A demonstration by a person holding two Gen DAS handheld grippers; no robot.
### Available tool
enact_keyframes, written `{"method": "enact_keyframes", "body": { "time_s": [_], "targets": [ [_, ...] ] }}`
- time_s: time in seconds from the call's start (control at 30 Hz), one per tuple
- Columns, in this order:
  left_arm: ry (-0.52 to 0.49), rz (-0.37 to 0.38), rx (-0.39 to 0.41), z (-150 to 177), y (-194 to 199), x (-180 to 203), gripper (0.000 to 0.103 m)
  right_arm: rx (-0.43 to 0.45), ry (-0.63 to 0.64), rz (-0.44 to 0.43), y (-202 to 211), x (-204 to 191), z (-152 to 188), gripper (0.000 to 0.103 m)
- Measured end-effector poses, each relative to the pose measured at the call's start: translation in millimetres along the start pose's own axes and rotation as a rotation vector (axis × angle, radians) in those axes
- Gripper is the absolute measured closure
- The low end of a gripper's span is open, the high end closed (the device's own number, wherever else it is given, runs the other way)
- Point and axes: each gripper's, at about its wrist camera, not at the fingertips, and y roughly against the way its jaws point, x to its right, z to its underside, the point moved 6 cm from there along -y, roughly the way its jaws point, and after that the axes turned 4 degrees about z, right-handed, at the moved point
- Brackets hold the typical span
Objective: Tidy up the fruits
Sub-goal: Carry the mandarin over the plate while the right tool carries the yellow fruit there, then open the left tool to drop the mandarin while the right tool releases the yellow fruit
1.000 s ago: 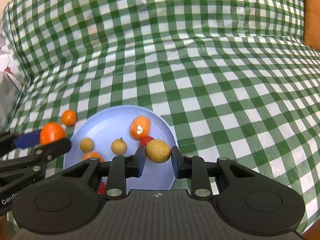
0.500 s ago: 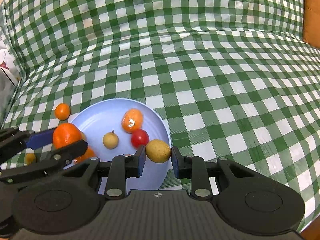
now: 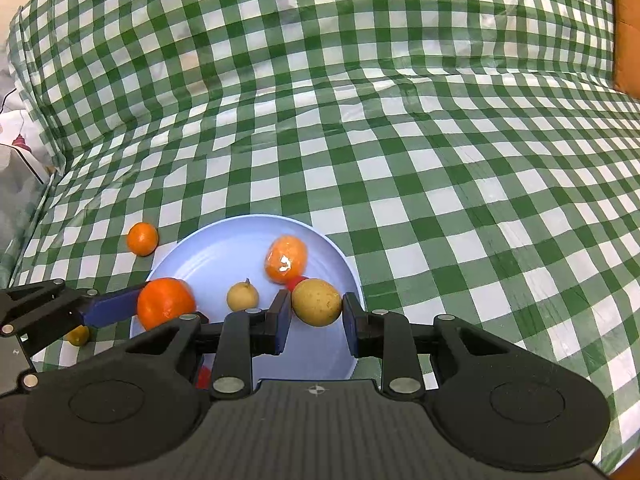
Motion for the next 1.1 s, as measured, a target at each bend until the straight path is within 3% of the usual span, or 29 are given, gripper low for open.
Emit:
{"method": "enact_keyframes", "body": {
  "time_s": [1.1],
  "targets": [
    [0.016, -0.003, 0.008, -2.8, -0.1, -2.4, 0.063, 0.0, 0.026, -0.019, -1.8, -3.6, 1.7, 0.074]
  ]
}}
